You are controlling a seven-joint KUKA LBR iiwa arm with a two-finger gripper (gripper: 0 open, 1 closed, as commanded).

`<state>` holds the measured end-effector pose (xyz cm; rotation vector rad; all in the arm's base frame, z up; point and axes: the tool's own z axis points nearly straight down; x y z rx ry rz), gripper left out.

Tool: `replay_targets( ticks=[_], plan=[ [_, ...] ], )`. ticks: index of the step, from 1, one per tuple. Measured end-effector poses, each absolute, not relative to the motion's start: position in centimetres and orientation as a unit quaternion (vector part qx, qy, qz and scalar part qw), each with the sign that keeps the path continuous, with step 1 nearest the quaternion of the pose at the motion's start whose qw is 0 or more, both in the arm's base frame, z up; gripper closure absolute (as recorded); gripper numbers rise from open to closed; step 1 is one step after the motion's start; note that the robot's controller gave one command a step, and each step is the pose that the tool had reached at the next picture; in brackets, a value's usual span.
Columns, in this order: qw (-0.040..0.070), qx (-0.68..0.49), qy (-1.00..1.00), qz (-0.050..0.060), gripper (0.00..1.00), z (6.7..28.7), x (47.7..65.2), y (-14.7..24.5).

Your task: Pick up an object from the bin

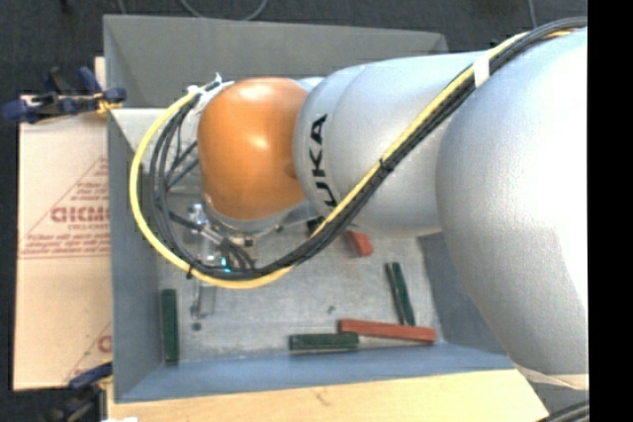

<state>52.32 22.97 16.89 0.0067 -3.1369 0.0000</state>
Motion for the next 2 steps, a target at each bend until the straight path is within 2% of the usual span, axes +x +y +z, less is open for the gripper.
replay_targets(
  ticks=[1,2],
  plan=[
    [-0.003,0.215,-0.977,0.001,0.0,15.9,59.9,15.7],
    [-0.004,0.186,-0.983,0.001,0.0,19.4,60.4,10.2]
  ],
)
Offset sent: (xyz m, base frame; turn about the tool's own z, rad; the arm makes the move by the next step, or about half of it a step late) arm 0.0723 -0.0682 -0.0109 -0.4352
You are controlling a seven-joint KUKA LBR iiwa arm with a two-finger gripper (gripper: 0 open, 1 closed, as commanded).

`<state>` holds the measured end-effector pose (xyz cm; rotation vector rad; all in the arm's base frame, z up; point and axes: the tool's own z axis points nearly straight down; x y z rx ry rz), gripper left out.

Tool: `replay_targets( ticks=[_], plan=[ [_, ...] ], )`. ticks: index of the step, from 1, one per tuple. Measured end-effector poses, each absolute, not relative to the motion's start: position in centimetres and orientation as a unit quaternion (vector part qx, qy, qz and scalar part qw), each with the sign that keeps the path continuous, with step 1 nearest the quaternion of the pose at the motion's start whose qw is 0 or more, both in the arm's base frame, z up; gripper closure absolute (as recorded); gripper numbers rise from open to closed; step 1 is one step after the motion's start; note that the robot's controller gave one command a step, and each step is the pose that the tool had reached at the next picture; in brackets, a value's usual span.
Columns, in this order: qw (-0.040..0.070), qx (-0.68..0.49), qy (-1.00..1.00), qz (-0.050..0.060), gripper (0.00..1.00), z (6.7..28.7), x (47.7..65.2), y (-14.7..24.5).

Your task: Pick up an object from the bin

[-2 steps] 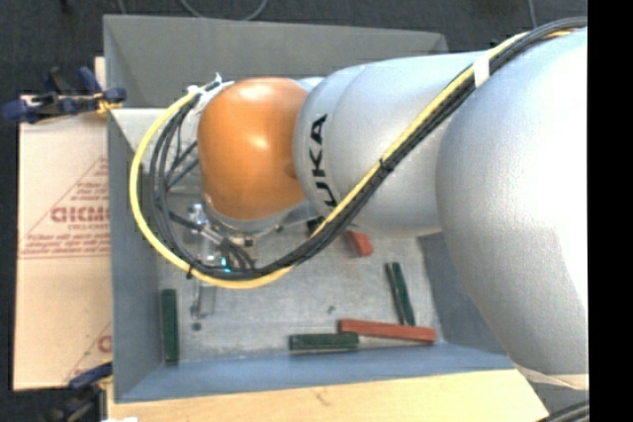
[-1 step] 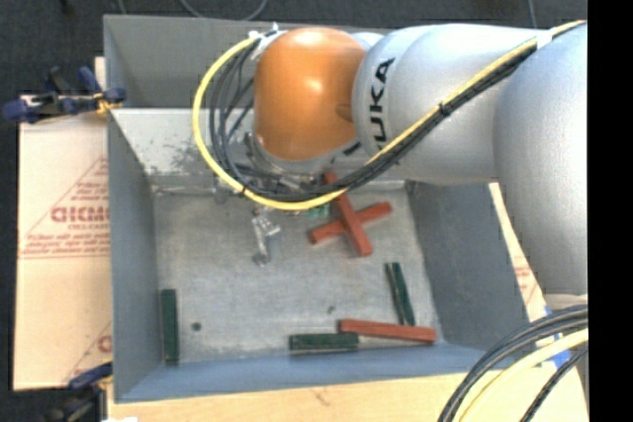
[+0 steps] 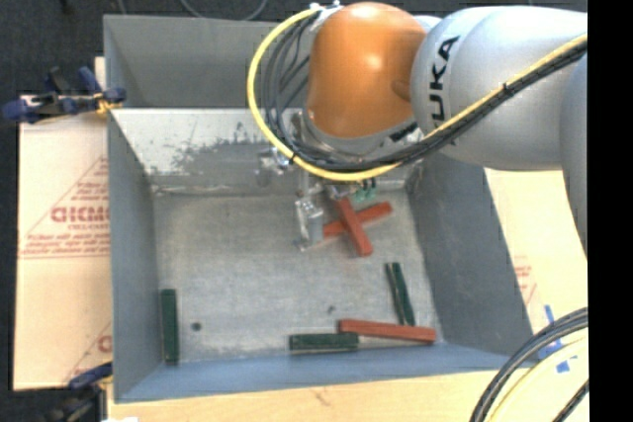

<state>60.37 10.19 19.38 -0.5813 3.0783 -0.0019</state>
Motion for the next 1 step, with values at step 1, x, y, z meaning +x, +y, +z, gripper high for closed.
replay_targets(
  ticks=[1],
  plan=[
    [0.0,-0.169,0.986,0.0,0.0,6.62,63.04,4.44]
  ],
)
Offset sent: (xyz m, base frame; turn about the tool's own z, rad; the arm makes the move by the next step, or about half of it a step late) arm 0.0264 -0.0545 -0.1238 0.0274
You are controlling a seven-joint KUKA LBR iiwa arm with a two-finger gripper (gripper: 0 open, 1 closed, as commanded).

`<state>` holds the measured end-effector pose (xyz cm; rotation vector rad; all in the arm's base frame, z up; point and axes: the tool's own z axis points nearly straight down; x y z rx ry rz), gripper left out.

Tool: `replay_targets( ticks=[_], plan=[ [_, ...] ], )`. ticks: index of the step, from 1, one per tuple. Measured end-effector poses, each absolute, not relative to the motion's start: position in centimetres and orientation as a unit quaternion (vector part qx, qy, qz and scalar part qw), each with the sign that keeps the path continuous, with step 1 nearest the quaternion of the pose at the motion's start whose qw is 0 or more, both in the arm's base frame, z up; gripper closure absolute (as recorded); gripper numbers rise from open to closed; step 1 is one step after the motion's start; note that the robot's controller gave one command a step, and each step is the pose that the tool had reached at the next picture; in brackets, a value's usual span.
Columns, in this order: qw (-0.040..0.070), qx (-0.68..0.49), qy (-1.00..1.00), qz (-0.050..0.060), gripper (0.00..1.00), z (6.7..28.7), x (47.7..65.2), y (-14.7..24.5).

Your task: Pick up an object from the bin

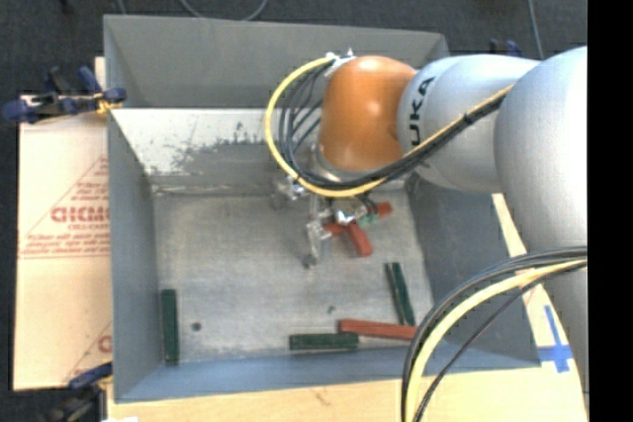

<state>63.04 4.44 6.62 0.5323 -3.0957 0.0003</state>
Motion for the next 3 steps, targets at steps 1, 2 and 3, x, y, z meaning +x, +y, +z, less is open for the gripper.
replay_targets(
  ticks=[1,2,3],
  plan=[
    [-0.001,0.206,-0.979,0.002,0.0,7.1,62.5,-2.6],
    [-0.002,0.206,-0.979,0.0,1.0,7.2,62.6,-2.1],
    [-0.006,0.241,-0.971,0.002,1.0,21.9,61.0,-3.4]
  ],
)
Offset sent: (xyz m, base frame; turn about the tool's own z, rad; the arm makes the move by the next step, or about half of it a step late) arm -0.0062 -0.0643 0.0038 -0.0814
